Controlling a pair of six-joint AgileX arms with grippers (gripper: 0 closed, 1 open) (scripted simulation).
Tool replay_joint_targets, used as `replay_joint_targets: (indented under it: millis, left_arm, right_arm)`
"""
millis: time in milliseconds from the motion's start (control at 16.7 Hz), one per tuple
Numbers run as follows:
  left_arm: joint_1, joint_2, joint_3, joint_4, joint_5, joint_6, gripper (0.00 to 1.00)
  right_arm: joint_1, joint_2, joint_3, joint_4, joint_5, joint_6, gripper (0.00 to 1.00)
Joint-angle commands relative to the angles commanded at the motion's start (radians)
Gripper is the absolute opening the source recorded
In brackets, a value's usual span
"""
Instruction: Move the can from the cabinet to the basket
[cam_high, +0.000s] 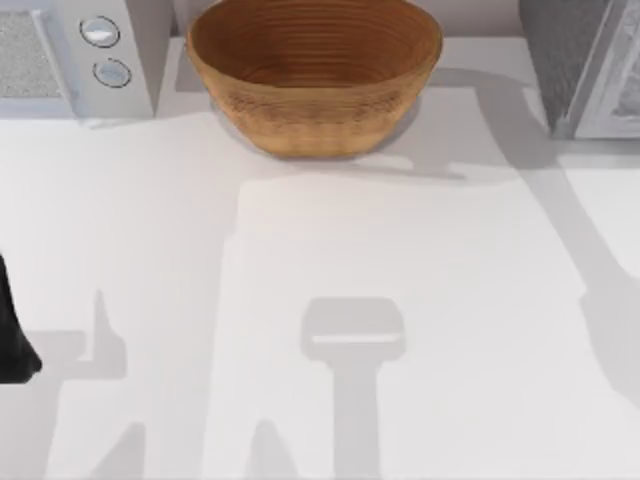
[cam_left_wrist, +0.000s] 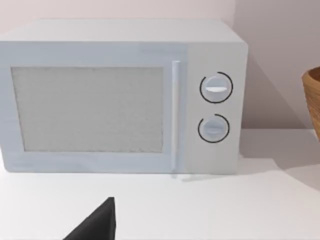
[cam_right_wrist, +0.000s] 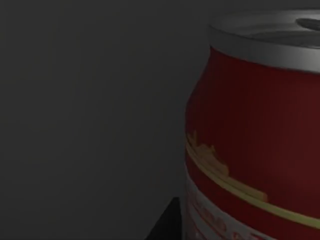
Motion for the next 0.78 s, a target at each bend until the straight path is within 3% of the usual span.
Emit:
replay_joint_targets:
  millis: [780]
  left_arm:
    - [0.0,0.0,0.0,0.0,0.0,0.0,1.0]
  right_arm:
    - [0.045,-0.069,-0.022,-0.05,0.041,-0.003,0.0]
